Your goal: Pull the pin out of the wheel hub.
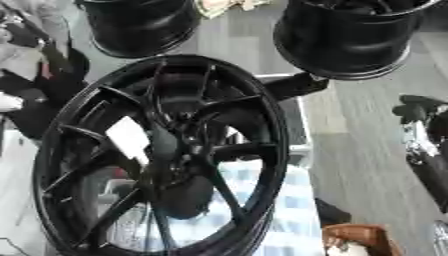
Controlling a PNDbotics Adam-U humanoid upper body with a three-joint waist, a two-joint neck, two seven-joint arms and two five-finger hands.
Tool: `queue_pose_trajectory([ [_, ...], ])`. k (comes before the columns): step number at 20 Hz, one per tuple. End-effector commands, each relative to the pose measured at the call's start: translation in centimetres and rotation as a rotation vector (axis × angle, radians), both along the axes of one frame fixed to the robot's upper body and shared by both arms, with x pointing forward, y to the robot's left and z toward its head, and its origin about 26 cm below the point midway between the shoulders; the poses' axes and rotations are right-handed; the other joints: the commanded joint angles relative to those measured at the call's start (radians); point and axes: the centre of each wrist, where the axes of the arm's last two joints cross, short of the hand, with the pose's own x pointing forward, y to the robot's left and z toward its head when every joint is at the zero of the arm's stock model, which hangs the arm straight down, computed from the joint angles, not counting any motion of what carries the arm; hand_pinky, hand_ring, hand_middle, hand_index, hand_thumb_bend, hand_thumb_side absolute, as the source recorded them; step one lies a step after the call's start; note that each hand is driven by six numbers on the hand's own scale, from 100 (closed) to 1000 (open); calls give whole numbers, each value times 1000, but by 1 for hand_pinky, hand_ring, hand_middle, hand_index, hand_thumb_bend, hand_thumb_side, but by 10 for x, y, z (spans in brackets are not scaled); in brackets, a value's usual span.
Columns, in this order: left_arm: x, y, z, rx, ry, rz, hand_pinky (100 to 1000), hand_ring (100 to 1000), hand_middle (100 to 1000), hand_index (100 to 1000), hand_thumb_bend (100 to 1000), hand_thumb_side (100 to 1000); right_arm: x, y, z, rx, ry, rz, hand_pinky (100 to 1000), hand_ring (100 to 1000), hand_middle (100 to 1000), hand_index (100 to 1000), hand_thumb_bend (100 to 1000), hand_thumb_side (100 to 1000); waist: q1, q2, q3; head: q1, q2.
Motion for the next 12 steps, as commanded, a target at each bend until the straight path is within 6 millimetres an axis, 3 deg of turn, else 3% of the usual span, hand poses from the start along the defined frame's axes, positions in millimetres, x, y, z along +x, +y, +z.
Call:
queue_pose_trajectory([
  [1,-1,12,6,71,15,37,800,715,650,811,198,430,0,0,8,-10,-30,-2,879,736,588,727,100,637,-3,-9,-2,3,5],
  [12,9,29,-41,167,180,87,805,724,680,823,225,501,0,2,6,12,-26,-15,879,736,587,726,100,646,-2,2,-11,5,5],
])
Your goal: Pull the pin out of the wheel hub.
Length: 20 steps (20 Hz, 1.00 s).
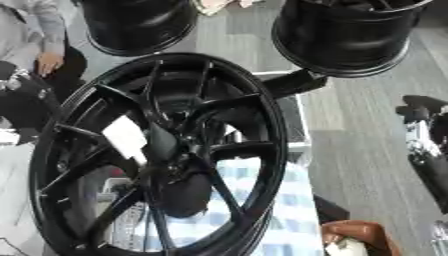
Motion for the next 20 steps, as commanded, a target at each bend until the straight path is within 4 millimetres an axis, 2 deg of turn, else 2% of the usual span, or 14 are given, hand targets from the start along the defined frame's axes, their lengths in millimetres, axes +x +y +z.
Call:
queue_pose_trajectory([
  [1,2,7,1,66,24,-12,805,728,689,827,233,504,0,1,7,-3,-26,-1,879,735,587,726,100,648,-3,-9,-1,2,5],
  [4,4,9,-3,75,27,-7,806,727,688,827,221,496,0,1,6,2,-23,-5,880,735,587,726,100,649,-4,-7,-4,-1,5],
  [7,6,7,3,51,-11,-13,804,721,670,826,209,481,-1,2,6,8,-21,-6,879,735,587,725,100,653,-4,-7,-3,-1,5],
  [15,-5,-25,59,-77,-234,-144,822,743,699,847,191,407,-2,1,4,11,-9,-11,879,735,586,725,100,653,-2,-13,2,1,5],
  [17,-10,-37,70,-91,-258,-198,827,751,714,855,205,411,-2,1,3,11,-7,-13,879,735,586,725,100,652,-2,-17,4,3,5],
  [20,-16,-53,79,-80,-255,-275,842,773,739,870,279,417,-2,1,3,11,-5,-12,879,735,587,724,100,651,-1,-23,4,9,5],
])
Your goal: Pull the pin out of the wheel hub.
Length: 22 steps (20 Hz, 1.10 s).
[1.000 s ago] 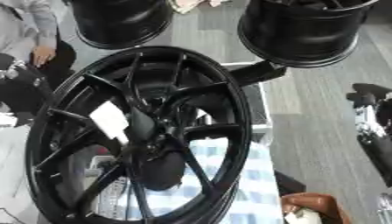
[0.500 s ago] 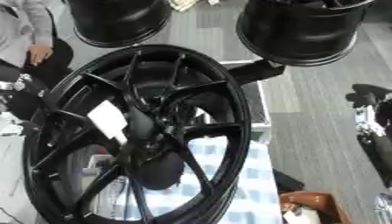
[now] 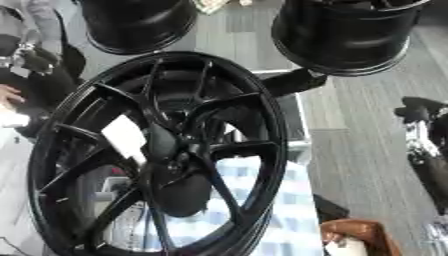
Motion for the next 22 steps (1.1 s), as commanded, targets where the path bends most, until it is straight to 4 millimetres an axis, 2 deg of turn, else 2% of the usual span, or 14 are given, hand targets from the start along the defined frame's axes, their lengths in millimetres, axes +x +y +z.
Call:
queue_pose_trajectory([
  [1,-9,-10,18,55,-22,-69,846,777,744,873,293,426,-1,-1,7,-8,-20,1,879,735,587,725,100,654,-1,-19,1,8,5],
  [8,-8,-31,20,135,14,-166,857,791,756,884,365,478,-1,-2,7,-6,-17,3,879,736,587,724,100,646,-2,-31,-2,14,5],
  [16,2,-55,10,160,40,-238,858,789,745,882,414,512,-2,-2,6,-3,-10,8,879,736,587,724,100,645,-5,-43,-3,24,5],
  [22,11,-66,4,160,67,-236,846,769,695,908,425,560,-2,-1,5,-1,-7,11,879,736,587,724,100,645,-5,-48,-3,24,5],
])
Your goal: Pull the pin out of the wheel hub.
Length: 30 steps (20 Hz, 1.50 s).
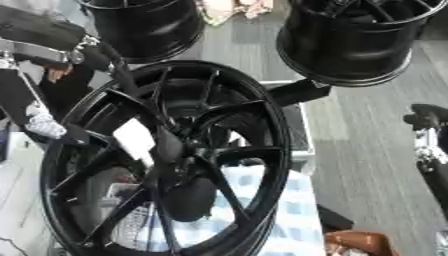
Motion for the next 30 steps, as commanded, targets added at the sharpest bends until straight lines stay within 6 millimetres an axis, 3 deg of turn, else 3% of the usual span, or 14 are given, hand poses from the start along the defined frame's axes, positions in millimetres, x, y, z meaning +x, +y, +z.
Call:
queue_pose_trajectory([
  [1,4,-1,4,88,-4,-64,845,766,688,907,428,566,0,-1,7,-11,-20,7,879,736,587,724,100,645,-3,-15,-1,4,5],
  [11,12,-6,-8,99,42,-39,842,782,738,881,450,641,0,0,7,-4,-20,6,879,736,586,723,100,646,-2,-15,-2,5,5],
  [30,33,-6,-41,145,103,-1,826,760,707,857,463,671,1,1,8,10,-27,1,880,735,584,722,100,648,-1,-12,-9,26,5],
])
